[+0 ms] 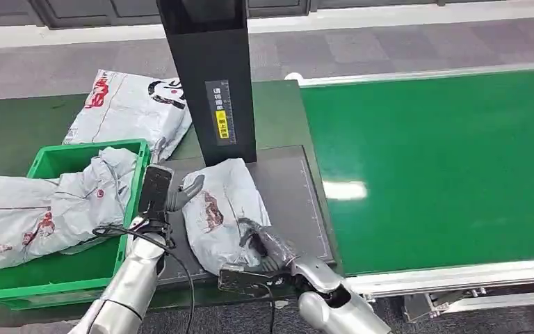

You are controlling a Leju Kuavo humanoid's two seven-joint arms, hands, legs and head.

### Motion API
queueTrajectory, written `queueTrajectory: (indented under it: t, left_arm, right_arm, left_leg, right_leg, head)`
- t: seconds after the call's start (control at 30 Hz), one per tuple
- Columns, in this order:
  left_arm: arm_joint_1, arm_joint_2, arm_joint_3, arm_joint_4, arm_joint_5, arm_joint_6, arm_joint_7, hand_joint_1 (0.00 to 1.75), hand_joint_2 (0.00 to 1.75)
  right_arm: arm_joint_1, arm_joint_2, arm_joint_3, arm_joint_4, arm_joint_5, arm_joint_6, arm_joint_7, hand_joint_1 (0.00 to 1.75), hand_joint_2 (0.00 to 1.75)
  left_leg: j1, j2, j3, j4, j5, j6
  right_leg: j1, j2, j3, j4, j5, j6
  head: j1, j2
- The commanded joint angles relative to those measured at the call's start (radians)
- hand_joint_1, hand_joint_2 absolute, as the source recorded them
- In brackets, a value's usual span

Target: Moved the parcel from conveyor to table for the left to box.

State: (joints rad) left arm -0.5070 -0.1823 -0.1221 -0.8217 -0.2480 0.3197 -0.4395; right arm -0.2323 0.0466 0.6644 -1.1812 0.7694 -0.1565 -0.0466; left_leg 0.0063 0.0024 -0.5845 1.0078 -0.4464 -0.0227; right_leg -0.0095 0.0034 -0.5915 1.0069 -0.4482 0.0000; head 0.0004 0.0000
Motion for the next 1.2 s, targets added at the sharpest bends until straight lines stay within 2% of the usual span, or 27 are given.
queueTrajectory:
  t: [0.03,0.13,0.3,0.37,0.43,0.57,0.67,0.83,0.87,0.9,0.93,1.03,1.2]
  left_arm:
    - [0.018,0.002,-0.014,-0.033,-0.001,0.007,-0.021,0.0,1.75]
    - [0.011,0.017,-0.053,-0.021,0.009,-0.016,-0.031,0.0,1.75]
    - [0.017,0.054,-0.137,-0.013,0.003,-0.069,-0.015,0.0,1.75]
    - [0.027,0.068,-0.177,-0.015,-0.024,-0.09,0.007,0.0,1.75]
    - [0.024,0.087,-0.243,0.001,-0.096,-0.128,0.062,0.0,1.75]
    - [0.027,0.089,-0.254,0.007,-0.11,-0.134,0.067,0.0,1.75]
    - [0.01,0.115,-0.338,0.049,-0.229,-0.161,0.105,0.0,1.75]
    - [0.007,0.118,-0.362,0.072,-0.271,-0.166,0.113,0.0,1.75]
    - [-0.015,0.142,-0.503,0.184,-0.494,-0.226,0.11,0.0,1.75]
    - [-0.022,0.144,-0.524,0.2,-0.532,-0.226,0.129,0.0,1.75]
    - [-0.038,0.145,-0.564,0.244,-0.599,-0.253,0.172,0.0,1.75]
    - [-0.039,0.141,-0.568,0.275,-0.627,-0.257,0.177,0.0,1.75]
    - [-0.043,0.138,-0.564,0.278,-0.627,-0.259,0.175,0.0,1.75]
  right_arm:
    - [0.118,0.032,-0.234,-0.2,-0.298,-0.21,-0.272,0.0,1.75]
    - [0.124,0.024,-0.268,-0.211,-0.467,-0.211,-0.333,0.0,1.75]
    - [0.112,0.009,-0.329,-0.18,-0.765,-0.077,-0.356,0.0,1.75]
    - [0.088,0.01,-0.361,-0.132,-0.844,-0.031,-0.359,0.0,1.75]
    - [0.063,0.015,-0.398,-0.087,-0.881,-0.03,-0.378,0.0,1.75]
    - [0.055,0.011,-0.408,-0.079,-0.883,-0.032,-0.38,0.0,1.75]
    - [0.063,0.01,-0.447,-0.083,-0.898,-0.049,-0.377,0.0,1.75]
    - [0.072,0.004,-0.47,-0.097,-0.902,-0.053,-0.378,0.0,1.75]
    - [0.118,-0.026,-0.529,-0.129,-0.91,-0.012,-0.366,0.0,1.75]
    - [0.118,-0.026,-0.533,-0.127,-0.91,-0.007,-0.366,0.0,1.75]
    - [0.117,-0.025,-0.534,-0.123,-0.906,0.002,-0.365,0.0,1.75]
    - [0.107,-0.018,-0.532,-0.111,-0.905,0.01,-0.364,0.0,1.75]
    - [0.104,-0.016,-0.531,-0.108,-0.905,0.01,-0.364,0.0,1.75]
  left_leg:
    - [0.0,-0.002,-0.001,-0.001,0.0,0.001]
    - [0.0,-0.004,-0.001,-0.001,0.0,0.001]
    - [0.0,-0.003,-0.004,-0.001,-0.001,0.001]
    - [0.0,-0.003,-0.004,-0.001,-0.001,0.001]
    - [0.0,-0.002,-0.004,-0.002,-0.001,0.001]
    - [0.0,-0.002,-0.004,-0.001,-0.001,0.001]
    - [0.0,-0.002,-0.004,-0.002,-0.001,0.001]
    - [0.0,-0.001,-0.003,-0.003,-0.001,0.001]
    - [-0.001,-0.003,-0.004,-0.001,-0.001,0.0]
    - [0.0,-0.006,-0.002,-0.005,0.0,0.001]
    - [-0.001,-0.005,-0.003,-0.004,-0.001,0.001]
    - [-0.001,-0.002,-0.005,-0.001,-0.002,0.001]
    - [-0.001,-0.003,-0.002,-0.002,-0.002,0.002]
  right_leg:
    - [0.0,-0.002,0.0,-0.001,-0.001,0.0]
    - [0.0,-0.003,0.0,-0.002,-0.001,0.0]
    - [0.0,-0.002,-0.003,-0.002,-0.001,0.001]
    - [0.0,-0.002,-0.003,-0.002,0.0,0.001]
    - [0.0,-0.001,-0.003,-0.002,0.0,0.0]
    - [0.0,-0.001,-0.004,-0.001,-0.001,0.0]
    - [0.0,-0.001,-0.003,-0.002,0.0,0.0]
    - [0.0,-0.001,-0.002,-0.003,0.0,0.0]
    - [-0.001,-0.002,-0.004,-0.001,-0.001,0.0]
    - [0.0,-0.005,0.0,-0.006,0.0,0.0]
    - [0.0,-0.004,-0.001,-0.005,-0.001,0.001]
    - [-0.001,-0.001,-0.006,-0.001,-0.001,0.001]
    - [-0.001,-0.003,0.0,-0.002,-0.002,0.001]
  head:
    - [0.0,0.0]
    - [0.0,0.0]
    - [0.0,0.0]
    - [0.0,0.0]
    - [0.0,0.0]
    - [0.0,0.0]
    - [0.0,0.0]
    - [0.0,0.0]
    - [0.0,0.0]
    - [0.0,0.0]
    - [0.0,0.0]
    - [0.0,0.0]
    - [0.0,0.0]
